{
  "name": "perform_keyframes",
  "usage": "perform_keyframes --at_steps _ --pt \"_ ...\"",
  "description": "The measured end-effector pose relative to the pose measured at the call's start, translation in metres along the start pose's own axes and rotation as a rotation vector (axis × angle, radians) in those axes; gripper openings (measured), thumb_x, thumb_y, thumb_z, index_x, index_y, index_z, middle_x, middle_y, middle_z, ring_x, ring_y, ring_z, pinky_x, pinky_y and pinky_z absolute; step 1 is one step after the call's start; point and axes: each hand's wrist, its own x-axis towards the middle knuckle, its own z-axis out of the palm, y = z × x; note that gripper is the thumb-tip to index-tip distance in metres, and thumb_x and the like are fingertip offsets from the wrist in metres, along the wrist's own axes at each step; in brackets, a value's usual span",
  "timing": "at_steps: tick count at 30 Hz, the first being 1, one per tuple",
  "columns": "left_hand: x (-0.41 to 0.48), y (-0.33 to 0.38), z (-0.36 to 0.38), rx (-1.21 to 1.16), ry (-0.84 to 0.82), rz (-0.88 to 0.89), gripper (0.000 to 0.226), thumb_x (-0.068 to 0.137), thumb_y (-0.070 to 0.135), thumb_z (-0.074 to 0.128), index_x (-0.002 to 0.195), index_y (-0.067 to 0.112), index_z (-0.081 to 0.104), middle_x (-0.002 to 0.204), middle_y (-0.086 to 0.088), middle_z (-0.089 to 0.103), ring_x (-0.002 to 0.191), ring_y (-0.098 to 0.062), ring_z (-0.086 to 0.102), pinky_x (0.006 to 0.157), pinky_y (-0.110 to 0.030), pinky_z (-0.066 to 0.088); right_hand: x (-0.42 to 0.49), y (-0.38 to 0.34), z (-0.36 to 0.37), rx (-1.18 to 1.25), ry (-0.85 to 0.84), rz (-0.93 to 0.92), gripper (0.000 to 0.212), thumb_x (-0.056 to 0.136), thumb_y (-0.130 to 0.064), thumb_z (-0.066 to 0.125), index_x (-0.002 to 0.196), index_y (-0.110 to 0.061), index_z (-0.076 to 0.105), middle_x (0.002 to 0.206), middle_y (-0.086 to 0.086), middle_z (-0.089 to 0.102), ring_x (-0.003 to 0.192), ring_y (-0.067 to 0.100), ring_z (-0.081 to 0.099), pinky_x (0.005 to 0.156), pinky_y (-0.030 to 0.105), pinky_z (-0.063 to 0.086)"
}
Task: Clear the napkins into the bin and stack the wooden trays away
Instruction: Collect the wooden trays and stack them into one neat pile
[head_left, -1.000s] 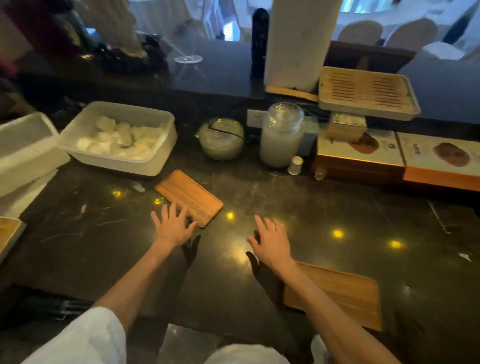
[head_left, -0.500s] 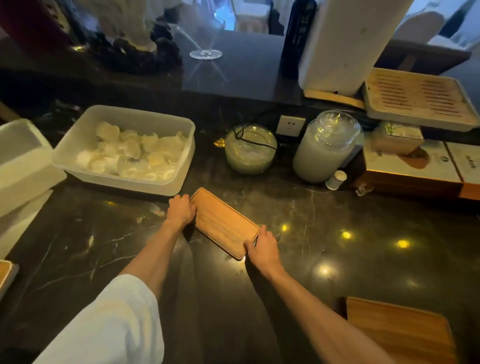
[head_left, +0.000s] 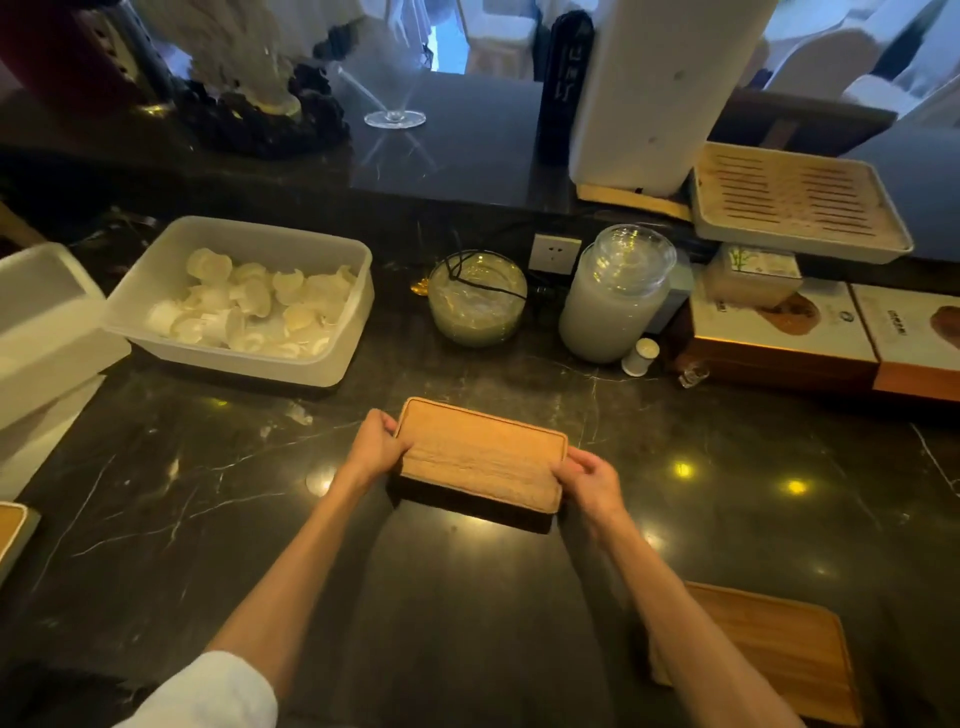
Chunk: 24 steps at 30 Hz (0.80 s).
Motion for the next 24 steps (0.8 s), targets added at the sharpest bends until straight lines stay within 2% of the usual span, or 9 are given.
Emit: perform_keyframes --at_steps 2,3,6,9,11,14,17,21,24 --pt "-0.028 0.011 0.023 0.014 -0.032 0.040 0.029 0.084 0.008 0.070 0.095 0.011 0.043 0.083 -0.007 0.049 0.080 -0.023 0.047 0.073 -0.038 0.041 -0.012 -0.003 -0.043 -0.006 -0.025 -0.034 0.043 0.086 0.001 0.066 0.129 0.000 0.056 0.107 0.012 0.069 0.094 0.016 0.066 0.075 0.022 0.056" --pt "-0.043 0.014 0.037 0.029 -0.051 0.048 0.030 0.084 0.009 0.070 0.096 0.011 0.043 0.085 -0.008 0.050 0.080 -0.022 0.047 0.073 -0.037 0.041 -0.019 -0.002 -0.066 -0.029 -0.023 -0.050 0.044 0.087 0.000 0.066 0.130 -0.001 0.056 0.107 0.011 0.069 0.094 0.016 0.065 0.077 0.022 0.054" --pt "-0.091 0.022 0.091 0.039 -0.090 0.068 0.032 0.084 0.012 0.071 0.095 0.011 0.041 0.083 -0.007 0.049 0.077 -0.021 0.046 0.071 -0.034 0.038 -0.035 0.009 -0.136 -0.142 -0.020 -0.089 0.051 0.089 -0.002 0.064 0.138 -0.004 0.050 0.114 0.015 0.066 0.101 0.021 0.062 0.091 0.033 0.051" --pt "-0.142 0.021 0.153 0.014 -0.112 0.072 0.032 0.084 0.010 0.071 0.094 0.009 0.040 0.081 -0.004 0.045 0.076 -0.019 0.043 0.067 -0.029 0.036 -0.056 0.033 -0.207 -0.229 -0.055 -0.065 0.059 0.091 0.000 0.061 0.145 -0.011 0.041 0.113 0.015 0.064 0.108 0.030 0.061 0.097 0.042 0.051" --pt "-0.174 0.017 0.192 -0.029 -0.139 0.089 0.032 0.086 0.005 0.069 0.095 0.007 0.039 0.078 0.000 0.041 0.073 -0.016 0.043 0.057 -0.021 0.037 -0.068 0.055 -0.252 -0.279 -0.035 -0.064 0.061 0.091 0.001 0.060 0.146 -0.012 0.037 0.120 0.023 0.063 0.113 0.036 0.060 0.100 0.045 0.049" --pt "-0.219 0.018 0.243 -0.016 -0.200 0.134 0.029 0.088 0.002 0.064 0.088 0.012 0.037 0.075 0.001 0.041 0.063 -0.008 0.041 0.048 -0.014 0.042 -0.084 0.087 -0.311 -0.379 0.004 -0.039 0.058 0.093 0.001 0.056 0.146 -0.014 0.038 0.127 0.019 0.061 0.116 0.029 0.058 0.102 0.038 0.043" --pt "-0.249 0.015 0.279 0.058 -0.233 0.184 0.022 0.090 0.003 0.060 0.091 0.012 0.041 0.080 0.000 0.048 0.071 -0.012 0.048 0.052 -0.011 0.040 -0.087 0.114 -0.350 -0.434 0.064 -0.022 0.058 0.092 0.007 0.054 0.146 -0.009 0.039 0.134 0.017 0.057 0.125 0.029 0.053 0.108 0.036 0.037" --pt "-0.262 0.012 0.299 0.169 -0.204 0.225 0.023 0.088 0.008 0.062 0.089 0.020 0.043 0.083 0.010 0.049 0.075 -0.006 0.049 0.056 -0.011 0.033 -0.087 0.131 -0.364 -0.451 0.082 -0.036 0.060 0.090 0.008 0.052 0.145 -0.012 0.040 0.132 0.009 0.058 0.118 0.016 0.051 0.098 0.022 0.037" --pt "-0.261 0.013 0.300 0.253 -0.156 0.212 0.021 0.088 0.013 0.062 0.092 0.018 0.042 0.090 0.005 0.049 0.076 -0.004 0.047 0.055 -0.015 0.033 -0.082 0.143 -0.358 -0.413 0.066 -0.027 0.061 0.089 0.011 0.050 0.146 -0.012 0.040 0.129 0.005 0.058 0.122 0.013 0.047 0.095 0.016 0.032"
